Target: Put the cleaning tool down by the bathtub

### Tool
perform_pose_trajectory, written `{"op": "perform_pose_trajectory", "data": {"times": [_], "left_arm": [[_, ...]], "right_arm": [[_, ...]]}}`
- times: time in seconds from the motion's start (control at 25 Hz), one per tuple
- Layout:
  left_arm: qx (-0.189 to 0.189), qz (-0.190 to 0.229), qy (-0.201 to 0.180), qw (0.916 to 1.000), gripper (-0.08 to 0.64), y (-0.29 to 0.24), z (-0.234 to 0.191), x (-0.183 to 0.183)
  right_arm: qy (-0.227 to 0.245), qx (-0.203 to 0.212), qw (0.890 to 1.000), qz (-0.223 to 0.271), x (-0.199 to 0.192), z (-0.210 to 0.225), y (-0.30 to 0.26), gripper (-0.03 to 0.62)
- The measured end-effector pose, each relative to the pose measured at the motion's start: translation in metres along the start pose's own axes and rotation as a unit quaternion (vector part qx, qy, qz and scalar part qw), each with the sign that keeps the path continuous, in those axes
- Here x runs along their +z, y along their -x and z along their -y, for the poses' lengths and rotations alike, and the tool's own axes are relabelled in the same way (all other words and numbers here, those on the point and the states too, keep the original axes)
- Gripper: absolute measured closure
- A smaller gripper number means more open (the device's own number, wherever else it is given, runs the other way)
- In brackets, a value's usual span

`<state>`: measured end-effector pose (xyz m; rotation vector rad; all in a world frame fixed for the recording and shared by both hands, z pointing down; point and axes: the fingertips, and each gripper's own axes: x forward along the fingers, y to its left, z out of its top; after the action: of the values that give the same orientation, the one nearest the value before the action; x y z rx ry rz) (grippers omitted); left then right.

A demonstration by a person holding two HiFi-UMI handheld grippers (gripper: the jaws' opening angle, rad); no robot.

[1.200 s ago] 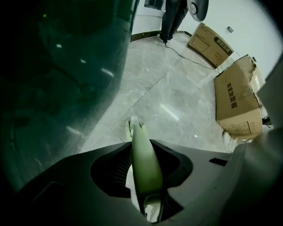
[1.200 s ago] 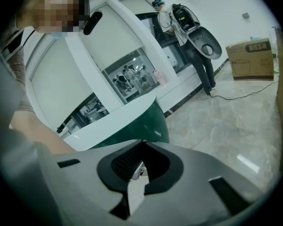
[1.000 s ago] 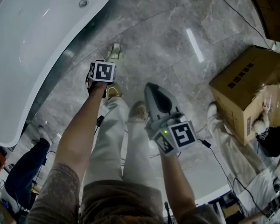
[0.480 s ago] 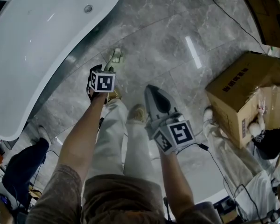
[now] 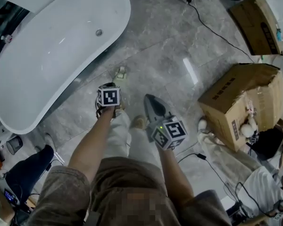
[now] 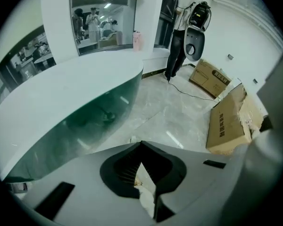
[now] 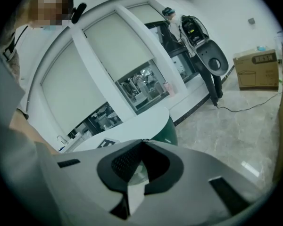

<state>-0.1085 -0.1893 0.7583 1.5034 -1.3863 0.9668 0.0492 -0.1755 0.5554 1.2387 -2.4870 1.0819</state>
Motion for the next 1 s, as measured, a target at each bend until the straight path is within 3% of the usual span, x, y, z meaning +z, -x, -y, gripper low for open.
{"op": "perform_pose_trajectory", "data": {"times": [0.36, 0.56, 0.8, 1.0], "left_arm": [[-0.034, 0.052, 0.014, 0.9980, 0.550, 0.132, 0.018, 0.030], [-0.057, 0.100, -0.010, 0.9933, 0.551, 0.205, 0.028, 0.041], [-0.085, 0.172, -0.076, 0.9785, 0.551, 0.279, 0.039, 0.057], [-0.107, 0.229, -0.135, 0.9580, 0.551, 0.338, 0.052, 0.074]], "right_arm": [[0.014, 0.033, 0.999, -0.011, 0.029, -0.053, 0.040, 0.589], [0.027, 0.051, 0.998, -0.010, 0.042, -0.080, 0.060, 0.589], [0.062, 0.081, 0.995, 0.009, 0.068, -0.119, 0.082, 0.589], [0.093, 0.095, 0.991, 0.033, 0.095, -0.145, 0.099, 0.589]]}}
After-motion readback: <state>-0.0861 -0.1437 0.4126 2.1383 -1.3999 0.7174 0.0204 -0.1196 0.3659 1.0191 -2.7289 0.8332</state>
